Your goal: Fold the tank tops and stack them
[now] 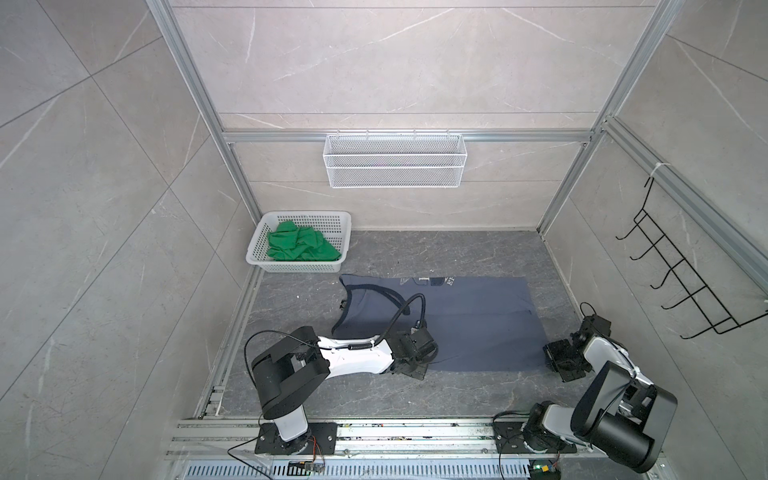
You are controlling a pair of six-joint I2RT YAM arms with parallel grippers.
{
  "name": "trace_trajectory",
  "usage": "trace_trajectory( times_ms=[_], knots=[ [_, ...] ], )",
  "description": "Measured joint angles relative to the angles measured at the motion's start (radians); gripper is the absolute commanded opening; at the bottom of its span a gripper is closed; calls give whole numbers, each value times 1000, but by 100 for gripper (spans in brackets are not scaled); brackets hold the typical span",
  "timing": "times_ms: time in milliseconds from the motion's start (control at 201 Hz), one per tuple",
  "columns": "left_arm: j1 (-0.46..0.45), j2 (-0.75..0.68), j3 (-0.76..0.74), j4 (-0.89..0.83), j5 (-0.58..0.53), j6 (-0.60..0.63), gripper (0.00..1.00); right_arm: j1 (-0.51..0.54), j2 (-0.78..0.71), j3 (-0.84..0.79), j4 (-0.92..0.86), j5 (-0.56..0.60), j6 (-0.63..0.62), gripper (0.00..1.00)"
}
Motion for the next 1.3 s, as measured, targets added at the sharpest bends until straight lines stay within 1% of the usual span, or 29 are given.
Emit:
trace_trajectory(
  times_ms=[154, 254, 418, 612, 801, 886, 1080, 1304],
  knots=[
    [0, -36, 33, -40, -1, 0, 14, 0, -60, 20, -24, -10, -11, 0],
    [0, -53, 86, -88, -13, 0, 14, 0, -95, 61, -32, -22, -20, 0],
    [21, -53, 190, -152, -37, 0, 16, 4, -92, 146, -34, -56, -31, 0],
    [105, -26, 270, -190, -38, 1, 17, 66, -18, 246, -20, -94, -25, 0],
    [185, 49, 356, -206, -34, 12, 18, 209, 75, 334, 19, -78, 22, 0],
    [214, 75, 383, -209, -30, 16, 18, 252, 128, 381, 47, -68, 42, 0],
    [268, 159, 475, -221, -23, 36, 19, 258, 249, 480, 93, -29, 76, 0],
    [319, 232, 547, -229, -3, 52, 24, 259, 341, 549, 136, -25, 95, 0]
  ],
)
